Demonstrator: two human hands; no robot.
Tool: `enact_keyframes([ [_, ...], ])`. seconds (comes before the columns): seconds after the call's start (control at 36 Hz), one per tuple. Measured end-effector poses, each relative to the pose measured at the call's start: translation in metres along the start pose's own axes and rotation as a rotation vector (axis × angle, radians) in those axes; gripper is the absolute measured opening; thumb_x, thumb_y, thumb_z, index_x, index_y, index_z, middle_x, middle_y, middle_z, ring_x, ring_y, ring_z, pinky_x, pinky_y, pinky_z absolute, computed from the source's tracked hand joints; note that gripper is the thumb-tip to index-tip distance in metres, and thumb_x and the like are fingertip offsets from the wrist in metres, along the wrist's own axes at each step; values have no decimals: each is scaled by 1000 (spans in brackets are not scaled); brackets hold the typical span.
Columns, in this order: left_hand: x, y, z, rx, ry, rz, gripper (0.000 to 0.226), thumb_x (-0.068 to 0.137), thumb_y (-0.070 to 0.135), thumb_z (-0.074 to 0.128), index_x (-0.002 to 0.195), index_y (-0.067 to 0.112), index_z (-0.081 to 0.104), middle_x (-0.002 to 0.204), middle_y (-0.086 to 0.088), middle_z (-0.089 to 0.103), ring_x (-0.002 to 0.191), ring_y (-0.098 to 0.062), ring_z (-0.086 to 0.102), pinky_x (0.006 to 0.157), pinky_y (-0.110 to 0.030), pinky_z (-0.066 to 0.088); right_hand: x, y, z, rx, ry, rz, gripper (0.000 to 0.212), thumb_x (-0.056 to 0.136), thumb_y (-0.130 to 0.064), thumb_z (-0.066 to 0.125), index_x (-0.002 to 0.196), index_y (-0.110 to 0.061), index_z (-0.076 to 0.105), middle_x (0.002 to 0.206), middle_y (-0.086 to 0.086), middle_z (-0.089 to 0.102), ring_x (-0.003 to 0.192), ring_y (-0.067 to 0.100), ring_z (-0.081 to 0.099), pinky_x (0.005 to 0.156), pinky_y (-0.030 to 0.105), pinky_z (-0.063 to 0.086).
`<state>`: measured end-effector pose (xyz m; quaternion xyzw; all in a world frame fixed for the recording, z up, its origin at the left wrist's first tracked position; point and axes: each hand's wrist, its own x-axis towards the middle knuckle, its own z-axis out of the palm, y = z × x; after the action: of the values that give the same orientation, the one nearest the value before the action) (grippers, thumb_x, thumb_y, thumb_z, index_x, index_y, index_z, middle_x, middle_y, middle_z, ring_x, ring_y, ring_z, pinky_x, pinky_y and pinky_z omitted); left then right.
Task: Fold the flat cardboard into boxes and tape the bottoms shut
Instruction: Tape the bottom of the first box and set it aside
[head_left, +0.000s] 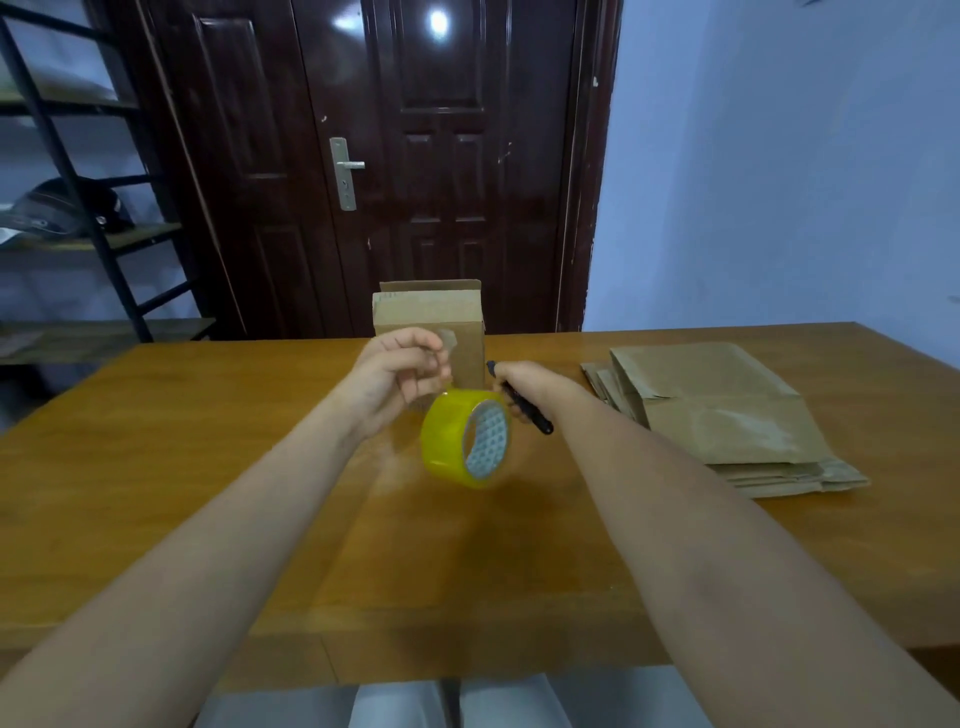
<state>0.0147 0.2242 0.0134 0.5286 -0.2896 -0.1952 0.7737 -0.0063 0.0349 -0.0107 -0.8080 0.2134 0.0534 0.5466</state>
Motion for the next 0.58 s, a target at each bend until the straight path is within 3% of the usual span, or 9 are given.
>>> enact_keyframes([
  [0.11,8,12,8,-281,-14,57,38,70,-16,41,57,13,61,59,-3,55,52,-14,54,57,-25,53,-9,-11,0,25,-83,-55,40,93,-35,50,57,-18,46,45,-3,49,36,11,45,42,17,33],
  [0.17,13,22,11,-353,-61,73,27,56,-12,58,57,14,59,60,-2,52,52,-13,51,57,-24,51,-10,-15,2,71,-169,-57,36,91,-40,51,63,-17,55,62,2,58,53,14,53,55,20,41],
  [0.22,16,29,10,-365,-128,81,32,39,-3,76,58,15,58,61,-1,51,53,-13,50,57,-23,49,-10,-17,4,133,-270,-74,40,90,-43,48,65,-16,63,69,5,61,55,15,47,59,28,34],
  [0.28,19,34,8,-361,-161,79,34,36,2,79,59,15,57,62,0,50,53,-12,48,57,-23,48,-9,-17,8,196,-367,-104,44,90,-50,47,75,-14,65,64,1,61,47,10,42,56,27,30],
  [0.33,19,38,6,-366,-175,79,31,39,3,78,58,16,56,62,1,50,53,-11,48,58,-23,48,-9,-16,15,251,-408,-110,44,80,-62,57,88,-20,68,83,6,62,70,17,56,75,31,44],
  [0.39,18,40,4,-445,-171,84,31,42,1,77,58,16,55,63,2,50,54,-10,48,60,-22,47,-11,-15,21,306,-410,-145,47,81,-67,54,92,-25,71,101,7,66,99,24,59,95,37,45],
  [0.44,18,40,-1,-571,-137,101,32,43,-2,75,59,16,53,63,3,49,54,-10,47,61,-22,47,-13,-13,23,396,-399,-187,58,78,-73,44,92,-25,72,101,5,69,98,22,64,92,38,48],
  [0.53,17,38,-8,-701,-66,145,31,41,-5,69,60,14,53,62,2,49,53,-11,47,59,-24,47,-18,-14,24,428,-492,-268,80,43,-89,44,77,-25,79,86,-4,74,80,9,70,80,31,53],
  [0.58,14,37,-12,-757,6,174,25,43,-4,63,59,12,53,62,1,49,52,-12,46,58,-25,47,-14,-15,22,401,-579,-334,93,26,-95,49,79,-25,78,76,-10,73,67,3,66,67,25,51],
])
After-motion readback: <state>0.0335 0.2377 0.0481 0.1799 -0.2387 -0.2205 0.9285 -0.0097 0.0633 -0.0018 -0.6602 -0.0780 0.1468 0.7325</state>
